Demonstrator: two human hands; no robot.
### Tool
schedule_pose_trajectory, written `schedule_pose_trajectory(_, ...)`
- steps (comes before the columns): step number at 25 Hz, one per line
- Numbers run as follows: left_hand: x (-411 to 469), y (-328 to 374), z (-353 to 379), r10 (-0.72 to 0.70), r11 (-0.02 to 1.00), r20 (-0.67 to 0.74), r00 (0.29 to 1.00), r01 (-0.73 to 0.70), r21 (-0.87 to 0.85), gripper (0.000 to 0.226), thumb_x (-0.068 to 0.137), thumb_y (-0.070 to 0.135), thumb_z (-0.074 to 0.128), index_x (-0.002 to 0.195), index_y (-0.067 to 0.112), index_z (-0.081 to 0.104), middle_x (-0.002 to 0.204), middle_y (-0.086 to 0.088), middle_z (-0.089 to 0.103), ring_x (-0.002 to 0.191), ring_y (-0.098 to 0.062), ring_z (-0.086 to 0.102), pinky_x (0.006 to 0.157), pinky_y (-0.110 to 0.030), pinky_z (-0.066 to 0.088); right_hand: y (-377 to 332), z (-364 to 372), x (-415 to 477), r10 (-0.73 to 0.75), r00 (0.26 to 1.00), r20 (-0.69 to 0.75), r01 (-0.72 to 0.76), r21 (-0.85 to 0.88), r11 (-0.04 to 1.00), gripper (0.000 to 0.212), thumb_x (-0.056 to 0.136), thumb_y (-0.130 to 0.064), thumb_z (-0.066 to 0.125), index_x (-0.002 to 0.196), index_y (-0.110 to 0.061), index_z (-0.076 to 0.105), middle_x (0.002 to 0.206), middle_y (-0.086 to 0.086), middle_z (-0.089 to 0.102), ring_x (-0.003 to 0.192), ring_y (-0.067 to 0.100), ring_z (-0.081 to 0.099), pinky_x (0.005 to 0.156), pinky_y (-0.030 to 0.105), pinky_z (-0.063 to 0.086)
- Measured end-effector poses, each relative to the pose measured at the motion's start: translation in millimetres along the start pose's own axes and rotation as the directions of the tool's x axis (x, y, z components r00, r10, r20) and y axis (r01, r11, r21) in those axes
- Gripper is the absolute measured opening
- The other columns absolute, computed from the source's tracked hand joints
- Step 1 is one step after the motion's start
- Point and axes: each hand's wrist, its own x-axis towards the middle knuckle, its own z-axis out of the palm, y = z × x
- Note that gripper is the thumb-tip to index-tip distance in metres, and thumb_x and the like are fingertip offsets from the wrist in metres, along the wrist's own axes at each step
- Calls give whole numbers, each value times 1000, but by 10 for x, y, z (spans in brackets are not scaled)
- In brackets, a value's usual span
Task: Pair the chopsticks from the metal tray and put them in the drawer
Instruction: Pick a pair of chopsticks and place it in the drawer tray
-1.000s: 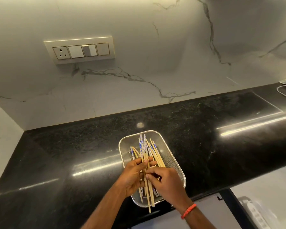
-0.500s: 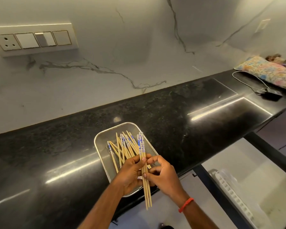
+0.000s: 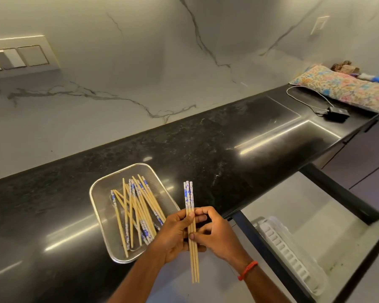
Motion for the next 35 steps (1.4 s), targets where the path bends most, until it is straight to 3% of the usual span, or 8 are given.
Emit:
schedule_pose_trajectory(4, 132, -152, 486, -21, 999, 8, 1000, 20, 40, 27, 103, 25, 50, 115, 19, 73, 121, -11, 74, 106, -40, 72, 80, -63, 59, 270, -341, -214, 16, 993, -116, -10, 52, 999, 50, 84, -21, 76, 122, -39, 49, 81, -7, 73, 73, 11, 74, 65, 23, 61)
schedule_pose_trajectory(8, 282, -375, 886, -26, 995, 22, 999, 24, 94, 28, 104, 24, 48, 115, 18, 73, 118, -11, 75, 102, -34, 75, 79, -59, 61, 565, -581, -404, 62, 972, -225, -24, 170, 985, 49, 83, -16, 77, 120, -36, 52, 95, -14, 73, 79, 8, 74, 61, 19, 59)
schedule_pose_trajectory(14, 472, -683, 1311, -80, 990, 62, 995, 71, 125, 28, 103, 24, 48, 117, 19, 73, 120, -9, 75, 103, -34, 75, 81, -61, 60, 950, -826, -618, 219, 935, -278, -116, 345, 931, 49, 81, -23, 78, 117, -42, 52, 93, -1, 76, 74, 15, 76, 59, 26, 61)
schedule_pose_trajectory(21, 738, -805, 1674, -61, 968, 97, 993, 36, 248, 31, 97, 41, 59, 118, 23, 73, 117, -4, 76, 104, -27, 75, 75, -39, 60, 1255, -1212, -633, 172, 924, -342, -64, 306, 950, 51, 84, -16, 75, 108, -56, 55, 99, -25, 71, 85, 5, 74, 61, 19, 58)
schedule_pose_trajectory(25, 851, -869, 1841, -3, 959, -20, 1000, 8, 285, 41, 84, 49, 69, 110, 19, 77, 90, -5, 78, 85, -23, 74, 67, -33, 60, 1413, -1420, -653, 153, 940, -305, -87, 219, 972, 48, 82, -6, 75, 107, -43, 57, 84, -21, 73, 73, 7, 74, 63, 20, 58)
schedule_pose_trajectory(29, 957, -942, 2083, -36, 963, -89, 995, 58, 262, 28, 98, 35, 61, 113, 18, 76, 114, -18, 74, 104, -29, 69, 73, -36, 58, 1415, -1545, -619, 244, 912, -328, -137, 315, 939, 36, 84, -3, 74, 110, -22, 57, 104, 13, 73, 83, 17, 75, 76, 36, 63)
schedule_pose_trajectory(33, 1046, -858, 2315, -51, 972, -78, 996, 68, 225, 20, 98, 32, 61, 103, 24, 78, 117, -10, 76, 99, -22, 71, 63, -22, 56, 1414, -1700, -593, 374, 868, -327, -229, 405, 885, 22, 87, -2, 70, 108, -5, 61, 100, 25, 72, 92, 37, 72, 88, 47, 59)
schedule_pose_trajectory(35, 1093, -847, 2349, -68, 970, -67, 995, 81, 230, 20, 95, 34, 63, 106, 26, 77, 118, -9, 75, 99, -23, 69, 75, -33, 61, 1455, -1850, -584, 363, 893, -266, -257, 361, 896, 21, 85, 0, 71, 106, 4, 68, 99, 25, 73, 93, 38, 72, 90, 49, 57)
